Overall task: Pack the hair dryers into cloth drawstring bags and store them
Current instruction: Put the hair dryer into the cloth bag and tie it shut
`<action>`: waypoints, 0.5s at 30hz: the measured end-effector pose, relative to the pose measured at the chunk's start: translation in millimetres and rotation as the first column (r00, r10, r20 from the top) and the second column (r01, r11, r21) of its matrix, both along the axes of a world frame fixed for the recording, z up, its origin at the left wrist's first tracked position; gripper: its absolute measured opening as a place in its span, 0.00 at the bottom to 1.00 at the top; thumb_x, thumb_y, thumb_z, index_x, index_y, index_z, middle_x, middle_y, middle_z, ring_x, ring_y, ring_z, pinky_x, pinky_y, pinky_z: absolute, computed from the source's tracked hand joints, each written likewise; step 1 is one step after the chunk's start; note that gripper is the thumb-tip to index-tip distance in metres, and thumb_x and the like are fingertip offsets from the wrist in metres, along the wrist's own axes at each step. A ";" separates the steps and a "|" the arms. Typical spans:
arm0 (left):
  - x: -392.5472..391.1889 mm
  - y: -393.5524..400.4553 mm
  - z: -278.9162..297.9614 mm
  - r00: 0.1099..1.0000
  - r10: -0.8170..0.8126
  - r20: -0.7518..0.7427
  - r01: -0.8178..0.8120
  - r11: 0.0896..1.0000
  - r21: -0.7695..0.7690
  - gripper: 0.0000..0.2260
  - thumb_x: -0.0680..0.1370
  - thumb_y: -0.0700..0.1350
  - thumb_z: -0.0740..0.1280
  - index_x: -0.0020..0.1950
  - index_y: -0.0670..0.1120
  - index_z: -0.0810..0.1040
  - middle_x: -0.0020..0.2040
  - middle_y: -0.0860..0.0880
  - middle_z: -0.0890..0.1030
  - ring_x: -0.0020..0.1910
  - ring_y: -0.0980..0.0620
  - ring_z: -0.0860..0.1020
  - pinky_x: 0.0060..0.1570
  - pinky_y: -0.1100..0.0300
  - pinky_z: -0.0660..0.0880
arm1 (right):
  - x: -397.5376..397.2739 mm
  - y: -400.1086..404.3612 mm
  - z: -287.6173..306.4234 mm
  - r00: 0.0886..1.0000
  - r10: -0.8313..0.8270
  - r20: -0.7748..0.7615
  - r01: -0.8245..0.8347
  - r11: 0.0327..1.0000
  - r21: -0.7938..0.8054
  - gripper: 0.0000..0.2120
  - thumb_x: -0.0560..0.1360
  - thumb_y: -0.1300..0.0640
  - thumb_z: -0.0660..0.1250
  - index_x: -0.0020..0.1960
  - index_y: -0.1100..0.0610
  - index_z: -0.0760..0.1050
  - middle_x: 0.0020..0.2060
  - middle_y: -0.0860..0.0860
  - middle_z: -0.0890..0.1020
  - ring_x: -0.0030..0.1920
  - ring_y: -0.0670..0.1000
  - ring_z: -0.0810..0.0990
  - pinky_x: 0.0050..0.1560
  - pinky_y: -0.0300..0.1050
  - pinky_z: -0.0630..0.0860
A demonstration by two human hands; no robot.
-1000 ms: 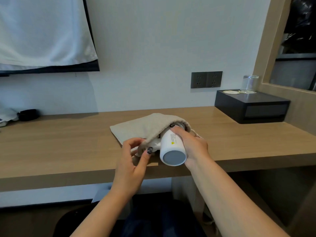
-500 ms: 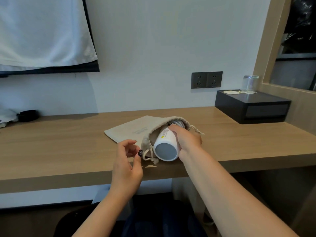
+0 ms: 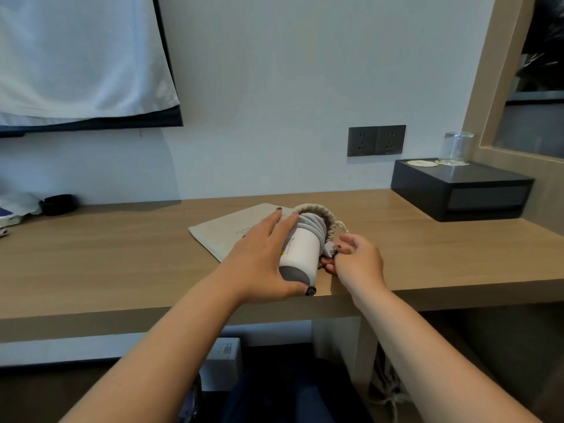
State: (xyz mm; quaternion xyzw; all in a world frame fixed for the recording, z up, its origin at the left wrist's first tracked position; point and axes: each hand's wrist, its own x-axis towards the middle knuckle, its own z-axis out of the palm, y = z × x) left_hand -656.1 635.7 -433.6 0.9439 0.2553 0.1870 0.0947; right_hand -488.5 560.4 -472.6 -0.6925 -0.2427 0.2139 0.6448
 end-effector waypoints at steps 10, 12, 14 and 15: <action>-7.3 8.9 7.0 0.999 -0.048 0.019 0.049 0.996 -0.070 0.52 0.64 0.56 0.78 0.79 0.53 0.49 0.76 0.57 0.57 0.74 0.57 0.59 0.73 0.57 0.60 | 50.4 -13.7 10.6 0.859 0.457 0.228 -0.435 0.889 -0.145 0.49 0.71 0.68 0.73 0.78 0.46 0.47 0.42 0.52 0.86 0.45 0.52 0.85 0.43 0.41 0.81; -5.8 8.9 8.6 0.999 -0.052 0.009 0.053 0.997 -0.049 0.51 0.63 0.56 0.78 0.78 0.52 0.52 0.75 0.57 0.58 0.73 0.57 0.60 0.72 0.57 0.62 | 56.6 -8.9 13.9 0.818 0.545 0.187 -0.520 0.838 -0.165 0.46 0.71 0.71 0.71 0.78 0.47 0.50 0.43 0.55 0.82 0.43 0.52 0.82 0.42 0.40 0.80; -4.1 8.9 8.3 0.999 -0.054 0.009 0.054 0.998 -0.031 0.51 0.63 0.57 0.79 0.78 0.51 0.53 0.75 0.57 0.58 0.73 0.58 0.60 0.72 0.58 0.62 | 60.2 -5.2 16.1 0.782 0.600 0.169 -0.565 0.797 -0.211 0.35 0.72 0.72 0.69 0.75 0.55 0.62 0.44 0.55 0.79 0.43 0.50 0.80 0.43 0.39 0.81; -3.8 8.9 7.0 0.998 -0.056 0.013 0.056 0.998 -0.027 0.51 0.63 0.57 0.78 0.78 0.51 0.53 0.76 0.57 0.57 0.74 0.58 0.59 0.72 0.58 0.61 | 61.1 -3.9 16.4 0.769 0.616 0.173 -0.575 0.784 -0.235 0.30 0.73 0.72 0.68 0.72 0.58 0.68 0.46 0.55 0.78 0.43 0.49 0.79 0.44 0.39 0.81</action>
